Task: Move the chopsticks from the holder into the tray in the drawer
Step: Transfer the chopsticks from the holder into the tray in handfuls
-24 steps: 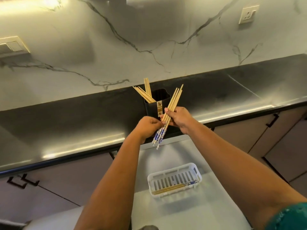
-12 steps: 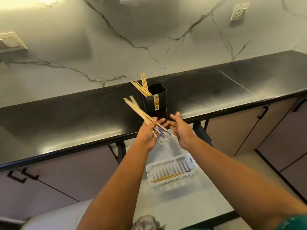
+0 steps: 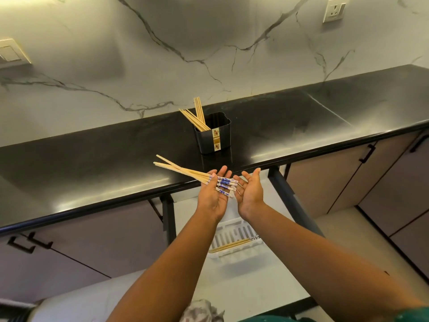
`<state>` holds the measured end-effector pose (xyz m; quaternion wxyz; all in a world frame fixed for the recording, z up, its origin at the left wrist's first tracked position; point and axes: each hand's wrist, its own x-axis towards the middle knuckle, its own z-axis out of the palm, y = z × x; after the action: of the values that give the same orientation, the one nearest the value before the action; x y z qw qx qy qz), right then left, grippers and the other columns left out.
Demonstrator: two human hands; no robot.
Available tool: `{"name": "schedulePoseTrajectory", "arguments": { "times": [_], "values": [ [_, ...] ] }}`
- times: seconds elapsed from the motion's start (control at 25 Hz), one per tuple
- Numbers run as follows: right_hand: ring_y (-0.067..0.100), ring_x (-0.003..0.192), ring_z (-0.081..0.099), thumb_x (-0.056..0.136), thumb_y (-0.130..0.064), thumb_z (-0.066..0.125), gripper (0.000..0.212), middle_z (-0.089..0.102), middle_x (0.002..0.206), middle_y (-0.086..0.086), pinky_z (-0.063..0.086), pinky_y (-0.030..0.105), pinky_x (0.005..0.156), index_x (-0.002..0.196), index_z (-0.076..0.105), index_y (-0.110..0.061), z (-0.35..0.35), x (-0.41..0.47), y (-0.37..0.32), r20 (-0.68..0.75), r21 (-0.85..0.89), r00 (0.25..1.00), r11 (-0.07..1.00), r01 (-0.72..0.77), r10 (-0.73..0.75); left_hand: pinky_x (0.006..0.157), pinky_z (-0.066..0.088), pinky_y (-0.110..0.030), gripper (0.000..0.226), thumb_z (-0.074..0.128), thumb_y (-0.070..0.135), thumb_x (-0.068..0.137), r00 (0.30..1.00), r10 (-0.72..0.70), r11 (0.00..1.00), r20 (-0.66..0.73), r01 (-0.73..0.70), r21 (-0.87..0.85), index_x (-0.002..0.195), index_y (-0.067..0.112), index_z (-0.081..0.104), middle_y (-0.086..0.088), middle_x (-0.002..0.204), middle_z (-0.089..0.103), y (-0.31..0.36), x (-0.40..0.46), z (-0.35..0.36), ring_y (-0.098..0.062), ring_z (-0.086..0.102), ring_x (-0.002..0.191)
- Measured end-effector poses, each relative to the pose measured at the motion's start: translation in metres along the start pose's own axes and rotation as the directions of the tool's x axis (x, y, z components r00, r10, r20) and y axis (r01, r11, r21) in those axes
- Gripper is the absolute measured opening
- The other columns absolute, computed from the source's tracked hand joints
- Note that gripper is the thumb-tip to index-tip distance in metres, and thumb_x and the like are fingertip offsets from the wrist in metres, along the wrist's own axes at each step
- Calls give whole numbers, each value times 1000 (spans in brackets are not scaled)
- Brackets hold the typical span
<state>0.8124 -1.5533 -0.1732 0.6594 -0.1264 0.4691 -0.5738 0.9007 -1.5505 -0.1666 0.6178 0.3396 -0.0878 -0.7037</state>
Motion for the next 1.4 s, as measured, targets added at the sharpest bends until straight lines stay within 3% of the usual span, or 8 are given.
{"name": "schedulePoseTrajectory", "arguments": {
  "times": [0.28, 0.4, 0.48, 0.56, 0.72, 0.84, 1.08, 1.4],
  "values": [
    [24, 104, 66, 96, -59, 32, 59, 62, 125, 12, 55, 34, 84, 130, 52, -16, 0, 17, -2, 24, -408, 1000, 913, 20, -12, 69, 60, -39, 18, 45, 20, 98, 991, -100, 981, -86, 112, 159, 106, 12, 58, -12, 96, 71, -18, -2, 3, -26, 72, 82],
    [27, 133, 41, 92, -59, 45, 64, 35, 150, 8, 41, 39, 101, 144, 38, -21, -3, 37, -15, 223, -810, 951, 503, 303, -213, 94, 50, -47, 28, 41, 24, 100, 989, -132, 882, -64, 147, 447, 120, 11, 56, -17, 117, 64, -17, 9, -11, -33, 63, 105],
    [28, 128, 40, 91, -56, 51, 61, 40, 143, 9, 39, 43, 102, 137, 46, -18, -2, 51, -20, 355, -926, 934, 126, 356, -27, 98, 46, -47, 34, 38, 17, 100, 989, -145, 772, -13, 121, 624, 130, 3, 48, -26, 128, 54, -30, 17, -19, -34, 59, 108],
    [23, 105, 52, 96, -47, 48, 45, 54, 123, 9, 45, 38, 91, 125, 53, -14, -1, 56, -17, 306, -952, 936, 61, 300, 173, 88, 50, -43, 35, 38, 8, 98, 982, -187, 721, 4, 135, 680, 130, -3, 46, -30, 125, 53, -40, 20, -24, -29, 60, 94],
    [15, 84, 58, 102, -35, 40, 26, 63, 98, 4, 49, 35, 84, 112, 52, -14, -16, 71, -1, 233, -960, 952, 204, 192, 198, 71, 56, -31, 18, 49, 23, 97, 921, -381, 508, -82, 282, 814, 110, 18, 60, -8, 101, 69, -40, 29, -39, -22, 68, 90],
    [18, 80, 60, 102, -24, 42, 20, 62, 101, 12, 51, 30, 76, 113, 50, -9, -44, 86, 2, 292, -952, 935, -28, 304, 203, 77, 53, -32, 15, 53, 20, 95, 903, -267, 306, -338, 412, 859, 92, 10, 63, -11, 102, 69, -31, 45, -70, -22, 67, 89],
    [25, 102, 64, 97, -23, 48, 30, 63, 117, 5, 49, 31, 83, 127, 48, -21, -109, 112, 47, 214, -595, 876, -654, 468, 432, 61, 45, -26, 25, 45, 18, 95, 821, 134, 303, -555, 499, 812, 110, 3, 59, -5, 86, 59, -24, 51, -147, -19, 55, 73],
    [31, 128, 48, 96, -13, 49, 43, 46, 142, 12, 43, 44, 102, 138, 41, -16, -126, 145, 93, 234, -436, 829, -707, 557, 509, 72, 43, -25, 11, 50, 18, 96, 850, -32, 323, -526, 507, 799, 102, 26, 46, 5, 97, 53, -64, 46, -197, -9, 51, 71]
  ]
}}
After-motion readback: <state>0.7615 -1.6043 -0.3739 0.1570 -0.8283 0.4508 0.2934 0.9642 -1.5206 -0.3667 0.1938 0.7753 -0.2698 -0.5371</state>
